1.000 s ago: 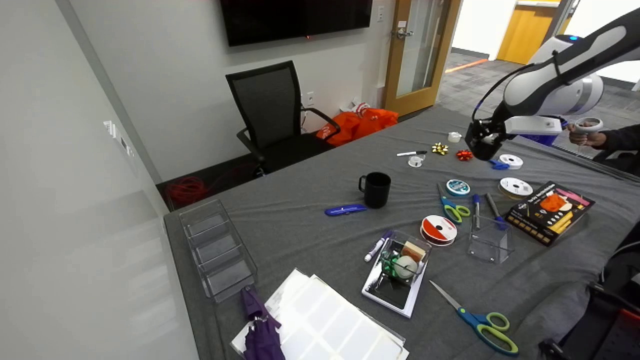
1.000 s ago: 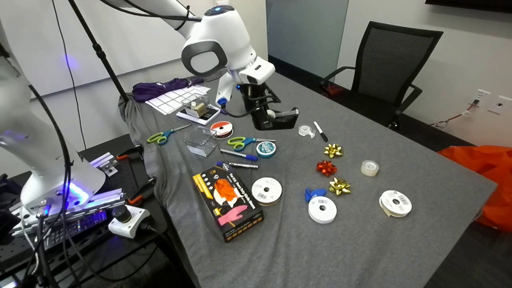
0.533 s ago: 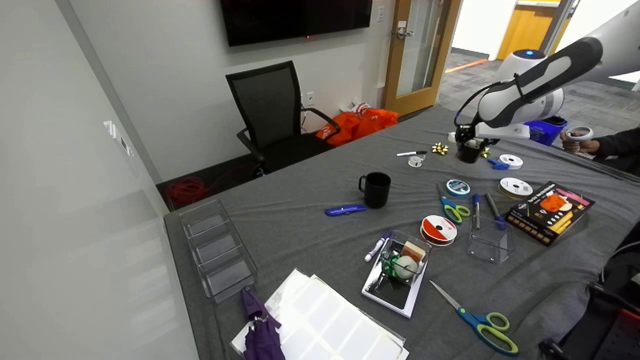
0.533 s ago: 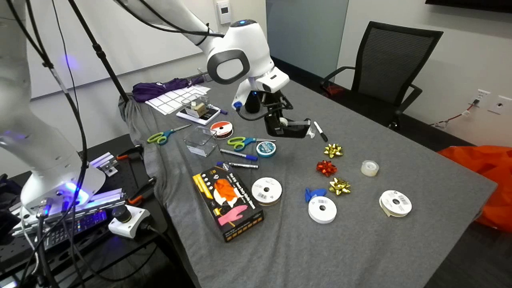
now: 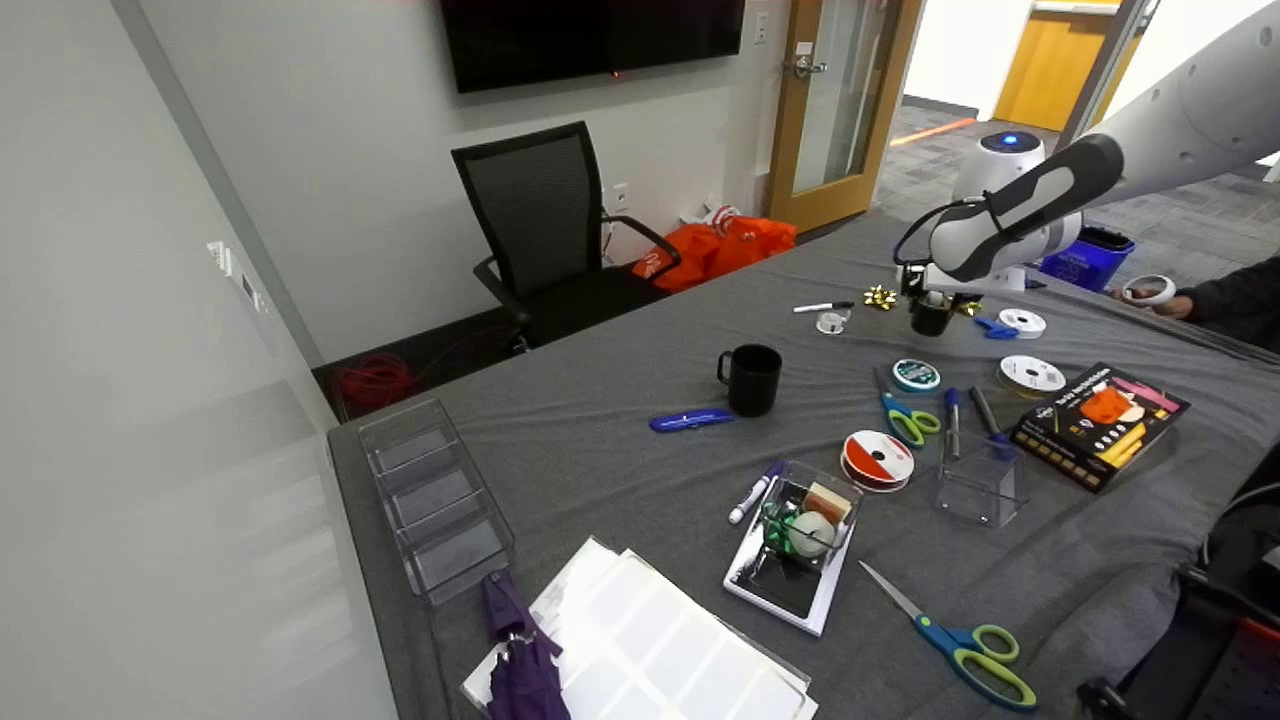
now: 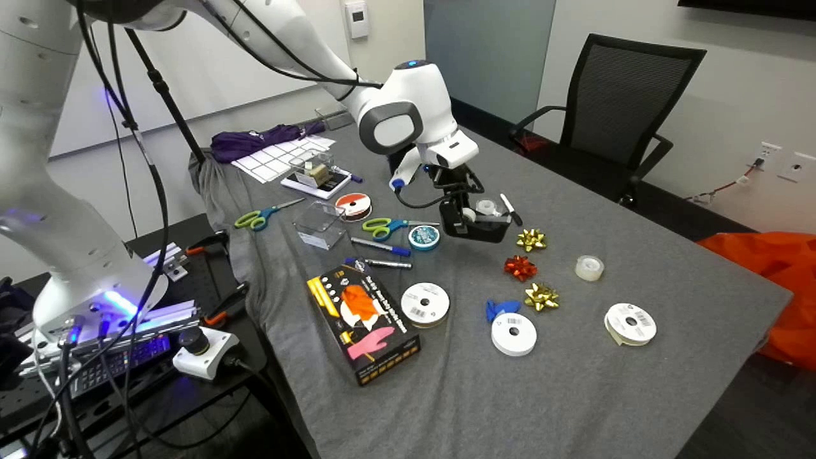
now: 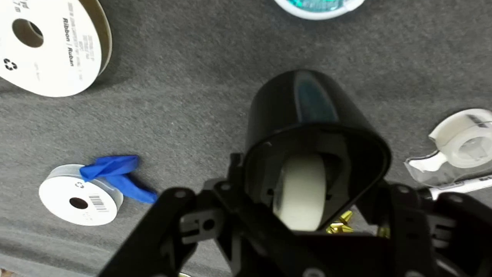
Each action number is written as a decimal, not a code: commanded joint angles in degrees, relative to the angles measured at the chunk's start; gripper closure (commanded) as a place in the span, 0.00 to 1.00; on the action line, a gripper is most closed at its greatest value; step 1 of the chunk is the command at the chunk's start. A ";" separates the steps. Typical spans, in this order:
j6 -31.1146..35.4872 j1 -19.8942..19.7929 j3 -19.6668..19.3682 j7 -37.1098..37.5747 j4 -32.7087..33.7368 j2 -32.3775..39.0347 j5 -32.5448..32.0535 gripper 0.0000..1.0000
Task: Move the black object backwards
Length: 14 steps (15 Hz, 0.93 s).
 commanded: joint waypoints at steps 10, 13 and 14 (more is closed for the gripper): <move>-3.34 2.06 -4.21 6.47 10.29 10.12 -3.92 0.08; -2.87 1.40 -3.51 5.29 10.59 9.71 -3.70 0.00; -2.67 1.09 -3.06 4.53 10.26 9.07 -3.62 0.00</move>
